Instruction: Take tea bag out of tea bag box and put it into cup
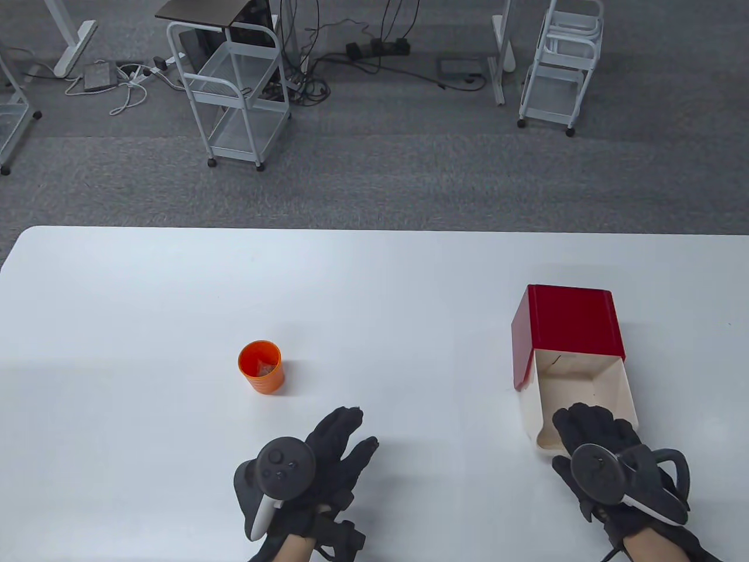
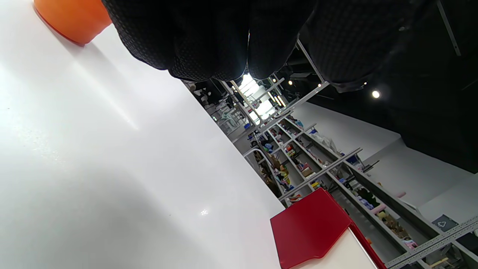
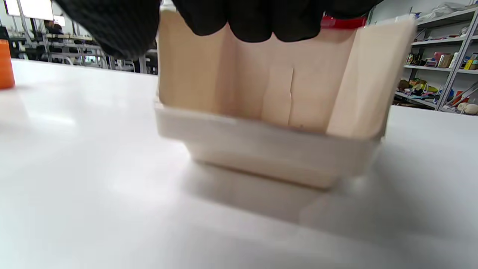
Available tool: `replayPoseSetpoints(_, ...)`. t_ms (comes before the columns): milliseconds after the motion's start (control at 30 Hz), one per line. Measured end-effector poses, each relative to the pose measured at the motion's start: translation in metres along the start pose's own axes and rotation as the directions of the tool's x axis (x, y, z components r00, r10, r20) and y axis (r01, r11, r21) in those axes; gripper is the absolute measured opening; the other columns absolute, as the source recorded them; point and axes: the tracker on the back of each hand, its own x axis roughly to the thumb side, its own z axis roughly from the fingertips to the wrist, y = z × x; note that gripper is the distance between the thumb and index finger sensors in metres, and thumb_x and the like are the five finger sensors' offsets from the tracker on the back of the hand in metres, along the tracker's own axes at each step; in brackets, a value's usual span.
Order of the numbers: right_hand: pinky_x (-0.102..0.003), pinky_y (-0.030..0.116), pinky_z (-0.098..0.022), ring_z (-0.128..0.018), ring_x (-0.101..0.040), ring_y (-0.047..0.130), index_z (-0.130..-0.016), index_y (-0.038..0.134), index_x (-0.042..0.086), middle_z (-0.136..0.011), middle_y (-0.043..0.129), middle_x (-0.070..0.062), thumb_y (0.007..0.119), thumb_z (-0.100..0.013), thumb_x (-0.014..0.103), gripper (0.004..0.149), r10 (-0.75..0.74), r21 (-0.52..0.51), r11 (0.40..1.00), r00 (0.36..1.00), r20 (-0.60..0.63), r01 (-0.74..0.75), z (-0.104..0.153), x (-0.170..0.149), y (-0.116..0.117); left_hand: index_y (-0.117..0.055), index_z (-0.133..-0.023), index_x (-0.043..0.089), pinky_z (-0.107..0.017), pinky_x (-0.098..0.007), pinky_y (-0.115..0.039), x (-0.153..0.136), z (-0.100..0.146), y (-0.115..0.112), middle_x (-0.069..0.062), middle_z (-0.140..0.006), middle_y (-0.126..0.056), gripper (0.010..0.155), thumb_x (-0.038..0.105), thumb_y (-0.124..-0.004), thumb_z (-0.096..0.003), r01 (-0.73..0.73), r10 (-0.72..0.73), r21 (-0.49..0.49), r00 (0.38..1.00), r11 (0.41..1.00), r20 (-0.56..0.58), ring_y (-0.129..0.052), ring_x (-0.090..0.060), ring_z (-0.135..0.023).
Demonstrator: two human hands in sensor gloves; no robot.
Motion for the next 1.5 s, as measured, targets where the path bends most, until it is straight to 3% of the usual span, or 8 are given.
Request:
replayPoseSetpoints(433,-0.058,0.062,-0.066,-0.084,-0.046,0.076,-0.095,0.070,0.020,-0.098,0.076,-0.016,0.079,-0.046,0.039,0.054,0.133,0.077,0.988,0.990,0.041,-0.136,-0.017,0.014,0.030,-0.072,-0.105,0.027,-0.071,-0.045,-0.071,-0.001,-0.001,0.001,-0.009,-0.114,-0.072,0.064,0.056,-0.075,-0.0474,0.019,-0.019,-0.005,1.000,1.000,-0.008,-0.079,-0.033,-0.099)
replayPoseSetpoints(833,-0.055,0.065,-0.064,-0.078,-0.043,0.082,-0.091,0.075,0.019,-0.090,0.085,-0.013,0.078,-0.046,0.034,0.048,0.151,0.060,0.986,0.987,0.049,-0.154,-0.026,0.014,0.029,-0.072,-0.105,0.027,-0.072,-0.044,-0.071,0.001,-0.002,0.003,-0.008,-0.115,-0.072,0.064,0.056,-0.075,-0.0475,0.021,-0.021,0.006,1.000,1.000,0.004,-0.078,-0.033,-0.099)
replayPoseSetpoints(1500,-0.056,0.062,-0.066,-0.081,-0.043,0.079,-0.092,0.074,0.020,-0.092,0.083,-0.013,0.077,-0.047,0.033,0.047,0.121,0.043,0.992,0.992,-0.024,-0.120,-0.049,0.010,0.021,-0.072,-0.105,0.027,-0.072,-0.045,-0.071,0.002,-0.001,0.001,-0.009,-0.115,-0.072,0.064,0.056,-0.074,-0.0475,0.022,-0.022,-0.006,1.000,1.000,0.012,-0.078,-0.033,-0.099)
